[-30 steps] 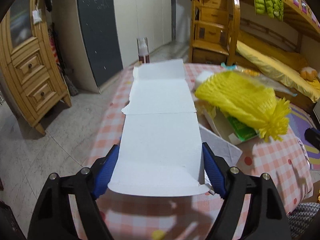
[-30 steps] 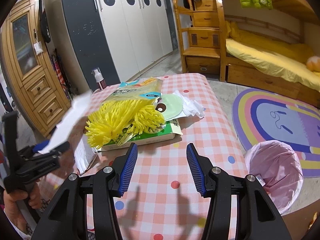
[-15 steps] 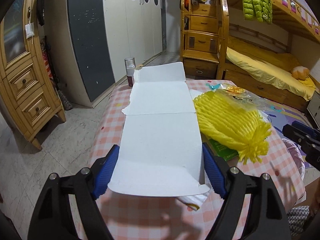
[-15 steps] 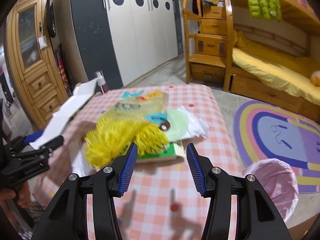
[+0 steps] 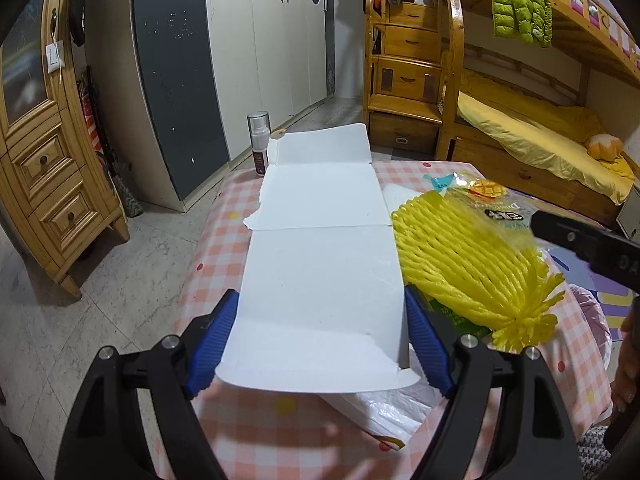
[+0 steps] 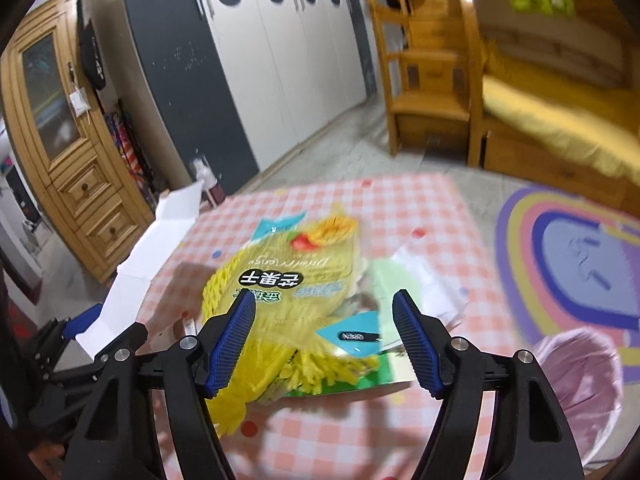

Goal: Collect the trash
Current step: 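Grasp the plastic bag with the right gripper while the left holds the paper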

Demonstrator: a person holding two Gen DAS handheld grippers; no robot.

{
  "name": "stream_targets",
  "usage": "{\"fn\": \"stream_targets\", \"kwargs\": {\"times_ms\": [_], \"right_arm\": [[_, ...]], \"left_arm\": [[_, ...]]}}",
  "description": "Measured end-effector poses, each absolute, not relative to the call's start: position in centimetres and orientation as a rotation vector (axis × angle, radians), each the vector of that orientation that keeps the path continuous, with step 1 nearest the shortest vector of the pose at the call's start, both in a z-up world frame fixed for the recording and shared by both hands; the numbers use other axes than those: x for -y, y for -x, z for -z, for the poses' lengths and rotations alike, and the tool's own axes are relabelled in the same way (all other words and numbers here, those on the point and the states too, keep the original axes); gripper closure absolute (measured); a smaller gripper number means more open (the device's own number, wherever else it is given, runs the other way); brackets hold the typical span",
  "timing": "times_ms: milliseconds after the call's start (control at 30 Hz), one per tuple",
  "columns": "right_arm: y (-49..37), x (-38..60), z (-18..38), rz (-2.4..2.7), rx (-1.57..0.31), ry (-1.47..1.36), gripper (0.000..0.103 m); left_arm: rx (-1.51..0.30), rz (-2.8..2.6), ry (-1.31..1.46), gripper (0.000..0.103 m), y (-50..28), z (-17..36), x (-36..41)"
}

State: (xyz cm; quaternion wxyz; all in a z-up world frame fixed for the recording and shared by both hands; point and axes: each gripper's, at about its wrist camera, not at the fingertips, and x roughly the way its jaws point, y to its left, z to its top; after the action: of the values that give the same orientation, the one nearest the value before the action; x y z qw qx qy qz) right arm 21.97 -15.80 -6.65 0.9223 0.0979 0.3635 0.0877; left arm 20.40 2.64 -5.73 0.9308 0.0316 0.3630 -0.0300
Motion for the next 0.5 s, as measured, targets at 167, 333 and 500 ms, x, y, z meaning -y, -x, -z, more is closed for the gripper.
{"fn": "stream_targets", "kwargs": {"times_ms": [167, 333, 500], "right_arm": [[-22.0, 15.3, 7.2, -0.208, -0.776, -0.243, 0.034], [-20.6, 15.4, 6.3, -0.186, -0.726, -0.238, 0.055], [-19.7, 15.7, 6.0, -0.184, -0.700, -0.247, 0.082]], "left_arm": [[-0.762, 0.075, -0.081, 0.025, -20.1, 6.2, -2.2], [-0.758, 0.077, -0.104, 0.025, -19.5, 6.2, -2.0], [-0.757, 0.077, -0.103, 0.025, -19.3, 6.2, -1.8]]}}
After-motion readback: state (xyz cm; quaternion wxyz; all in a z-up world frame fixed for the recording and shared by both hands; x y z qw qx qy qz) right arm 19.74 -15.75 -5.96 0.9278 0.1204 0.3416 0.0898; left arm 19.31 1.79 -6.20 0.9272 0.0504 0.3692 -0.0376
